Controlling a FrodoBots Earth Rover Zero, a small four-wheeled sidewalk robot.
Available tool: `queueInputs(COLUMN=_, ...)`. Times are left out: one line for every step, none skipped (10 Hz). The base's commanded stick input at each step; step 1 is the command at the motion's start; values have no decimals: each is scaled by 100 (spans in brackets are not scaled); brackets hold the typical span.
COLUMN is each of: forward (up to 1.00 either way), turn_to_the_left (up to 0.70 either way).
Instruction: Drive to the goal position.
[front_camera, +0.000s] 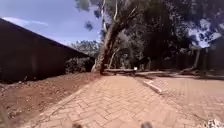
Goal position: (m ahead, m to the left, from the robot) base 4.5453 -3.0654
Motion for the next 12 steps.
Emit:
queueInputs(forward=70, turn_to_the_left=0)
queueInputs(forward=70, turn_to_the_left=0)
queueInputs(forward=70, turn_to_the_left=0)
queueInputs(forward=70, turn_to_the_left=0)
queueInputs(forward=70, turn_to_the_left=0)
queueInputs(forward=70, turn_to_the_left=0)
queueInputs(forward=70, turn_to_the_left=0)
queueInputs(forward=70, turn_to_the_left=0)
queueInputs(forward=70, turn_to_the_left=0)
queueInputs(forward=70, turn_to_the_left=-13)
queueInputs(forward=70, turn_to_the_left=-30)
queueInputs(forward=70, turn_to_the_left=-35)
